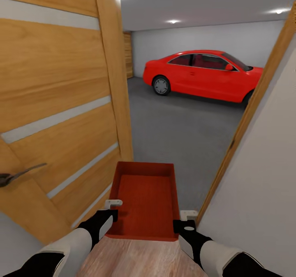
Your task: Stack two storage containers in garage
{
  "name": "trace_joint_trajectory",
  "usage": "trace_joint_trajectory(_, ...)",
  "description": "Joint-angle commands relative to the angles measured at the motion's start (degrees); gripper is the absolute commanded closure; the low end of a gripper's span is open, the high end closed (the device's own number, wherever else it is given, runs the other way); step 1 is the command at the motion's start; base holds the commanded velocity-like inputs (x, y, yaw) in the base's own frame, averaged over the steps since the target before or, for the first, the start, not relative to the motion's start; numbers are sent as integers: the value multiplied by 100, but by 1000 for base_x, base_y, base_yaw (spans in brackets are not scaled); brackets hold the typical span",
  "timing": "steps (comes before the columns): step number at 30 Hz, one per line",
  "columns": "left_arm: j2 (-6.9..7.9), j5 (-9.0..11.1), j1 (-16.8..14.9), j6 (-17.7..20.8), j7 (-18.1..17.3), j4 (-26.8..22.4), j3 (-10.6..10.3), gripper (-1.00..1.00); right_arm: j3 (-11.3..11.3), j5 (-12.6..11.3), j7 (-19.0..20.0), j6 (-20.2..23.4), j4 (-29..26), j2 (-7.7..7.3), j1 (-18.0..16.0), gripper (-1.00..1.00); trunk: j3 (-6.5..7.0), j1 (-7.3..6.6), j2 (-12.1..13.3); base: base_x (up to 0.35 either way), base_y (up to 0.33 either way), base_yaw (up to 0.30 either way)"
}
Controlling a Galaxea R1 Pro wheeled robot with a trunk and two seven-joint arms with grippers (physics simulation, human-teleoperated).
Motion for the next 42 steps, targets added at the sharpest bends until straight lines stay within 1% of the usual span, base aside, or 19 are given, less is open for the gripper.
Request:
trace_joint_trajectory(1, -2, 100, 3, 34, 29, 12, -59, 100, -8, 9, -23, -41, -68, 5, -10, 100, -9, 3, -12, 13, 203, -200)
trace_joint_trajectory(7, -2, 100, 3, 34, 27, 12, -59, 100, -9, 9, -24, -39, -68, 6, -10, 100, 8, 3, -12, 3, 132, -240)
trace_joint_trajectory(23, -2, 100, 3, 27, 28, 8, -59, 100, -11, 9, -21, -38, -68, 6, -10, 100, 55, 3, -12, 1, 5, -247)
trace_joint_trajectory(38, -2, 100, 3, 21, 32, 4, -59, 100, -10, 9, -15, -38, -68, 3, -10, 100, 58, 3, -12, 180, 228, -18)
trace_joint_trajectory(42, -2, 100, 3, 17, 35, 6, -59, 100, -7, 9, -19, -34, -68, 6, -10, 100, 58, 3, -12, 90, 84, -66)
